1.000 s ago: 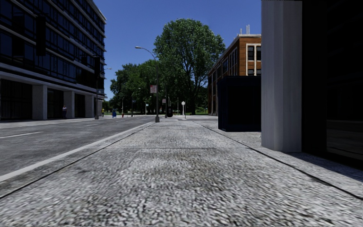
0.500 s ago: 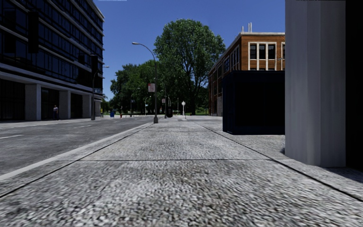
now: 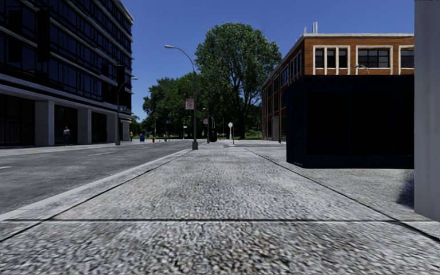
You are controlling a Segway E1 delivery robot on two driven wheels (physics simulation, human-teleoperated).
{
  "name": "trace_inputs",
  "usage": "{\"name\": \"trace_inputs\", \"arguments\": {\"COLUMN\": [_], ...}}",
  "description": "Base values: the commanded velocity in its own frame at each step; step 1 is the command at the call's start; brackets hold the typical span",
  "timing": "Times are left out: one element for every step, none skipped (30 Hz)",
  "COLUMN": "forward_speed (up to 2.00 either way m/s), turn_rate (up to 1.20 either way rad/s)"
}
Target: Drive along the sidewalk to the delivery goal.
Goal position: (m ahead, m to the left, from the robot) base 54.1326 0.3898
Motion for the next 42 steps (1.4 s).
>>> {"name": "trace_inputs", "arguments": {"forward_speed": [2.0, 2.0, 2.0, 2.0, 2.0, 2.0, 2.0, 2.0, 2.0, 2.0, 2.0, 2.0, 2.0, 2.0, 2.0, 2.0, 2.0, 2.0, 2.0, 2.0, 2.0, 2.0, 2.0, 2.0, 2.0, 2.0, 2.0, 2.0, 2.0, 2.0, 2.0, 2.0, 2.0, 2.0, 2.0, 2.0, 2.0, 2.0, 2.0, 2.0, 2.0, 2.0], "turn_rate": [0.0, 0.0, 0.0, 0.0, 0.02, 0.1, 0.1, 0.27, 0.4, 0.43, 0.43, 0.4, 0.23, 0.03, 0.03, 0.0, 0.0, 0.0, 0.0, 0.0, 0.0, 0.0, 0.0, 0.0, 0.0, 0.0, 0.0, 0.0, 0.0, 0.0, 0.0, 0.0, 0.0, 0.0, 0.0, 0.0, 0.0, 0.0, 0.0, 0.0, 0.0, 0.0]}}
